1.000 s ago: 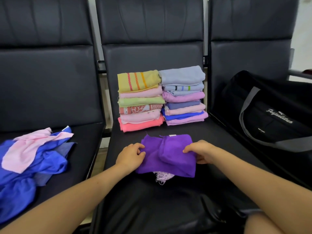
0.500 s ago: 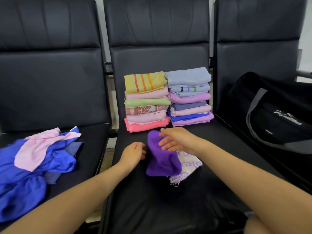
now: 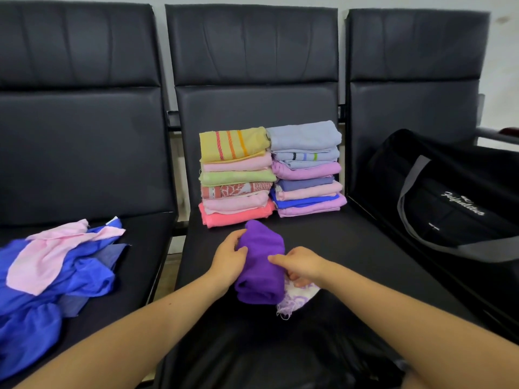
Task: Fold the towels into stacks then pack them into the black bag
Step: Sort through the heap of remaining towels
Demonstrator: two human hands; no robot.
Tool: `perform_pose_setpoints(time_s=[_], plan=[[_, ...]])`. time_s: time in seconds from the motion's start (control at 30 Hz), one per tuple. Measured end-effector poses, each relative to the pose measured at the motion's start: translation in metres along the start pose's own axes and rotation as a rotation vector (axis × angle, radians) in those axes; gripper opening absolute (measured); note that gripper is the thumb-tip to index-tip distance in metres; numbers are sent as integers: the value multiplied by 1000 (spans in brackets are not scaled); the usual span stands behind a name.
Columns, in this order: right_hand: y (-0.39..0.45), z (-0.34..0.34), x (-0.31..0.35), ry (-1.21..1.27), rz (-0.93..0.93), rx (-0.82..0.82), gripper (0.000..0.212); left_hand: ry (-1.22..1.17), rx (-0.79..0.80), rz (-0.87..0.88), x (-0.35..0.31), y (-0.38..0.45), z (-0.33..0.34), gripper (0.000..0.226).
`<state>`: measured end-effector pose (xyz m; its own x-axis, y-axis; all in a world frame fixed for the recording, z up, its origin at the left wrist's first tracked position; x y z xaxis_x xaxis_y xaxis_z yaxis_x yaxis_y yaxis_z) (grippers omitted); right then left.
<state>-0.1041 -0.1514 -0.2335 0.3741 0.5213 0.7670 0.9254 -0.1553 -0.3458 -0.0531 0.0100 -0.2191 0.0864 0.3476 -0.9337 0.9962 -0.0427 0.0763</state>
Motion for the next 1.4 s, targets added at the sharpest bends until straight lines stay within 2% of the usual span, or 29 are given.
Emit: perform_pose_setpoints(time_s=[0.07, 0.17, 0.23, 0.33, 0.43, 0.5, 0.57, 0.63, 0.7, 0.8, 0.9, 0.97, 1.13, 1.27, 1.4], plan=[[-1, 3, 1, -66, -23, 12, 40, 99, -7, 87, -7, 4, 0, 44], [1, 5, 0, -90, -40, -6, 43, 268, 55, 95, 0, 6, 9, 47], [5, 4, -2, -6, -35, -51, 41, 322, 88, 61, 10, 4, 15, 49], [9, 9, -3, 220, -17, -52, 31, 285, 80, 46, 14, 2, 17, 48], [4, 7, 11, 465, -20, -20, 7, 121, 25, -11, 13, -1, 11, 46], [0, -2, 25, 596, -56, -14, 6, -115, 14, -135, 12, -11, 9, 42], [-7, -11, 37, 725, -96, 16, 6, -362, 79, -327, 11, -27, 15, 40], [-12, -18, 45, 801, -129, 45, 6, -458, 206, -515, 11, -45, 25, 52], [-17, -21, 47, 828, -142, 68, 6, -513, 306, -595, 6, -55, 33, 64], [-22, -21, 45, 826, -128, 120, 8, -682, 282, -548, -13, -52, 31, 58], [-27, -11, 46, 811, -136, 212, 21, -770, 153, -496, -21, -44, 15, 44], [-30, -2, 47, 786, -159, 280, 32, -794, 65, -503, -18, -39, 4, 43], [-46, 30, 37, 540, -125, 436, 22, -804, -147, -373, -25, -24, -23, 40], [-36, 22, 33, 660, -112, 322, 24, -869, -168, -358, -27, -23, -24, 32], [-25, -16, 30, 829, -145, 103, 15, -954, -179, -225, -43, -22, -32, 28]])
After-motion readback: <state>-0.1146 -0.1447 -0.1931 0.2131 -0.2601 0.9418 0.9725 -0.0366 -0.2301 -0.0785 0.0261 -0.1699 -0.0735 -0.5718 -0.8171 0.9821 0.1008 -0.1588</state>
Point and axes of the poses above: each hand's wrist, its own y-axis towards the middle knuckle, its own z-axis out of the palm, x = y × z, the point moved 9 cm from there along y, towards the middle knuckle, and after that the axes turned 4 degrees about -x, right-handed, at the moved point
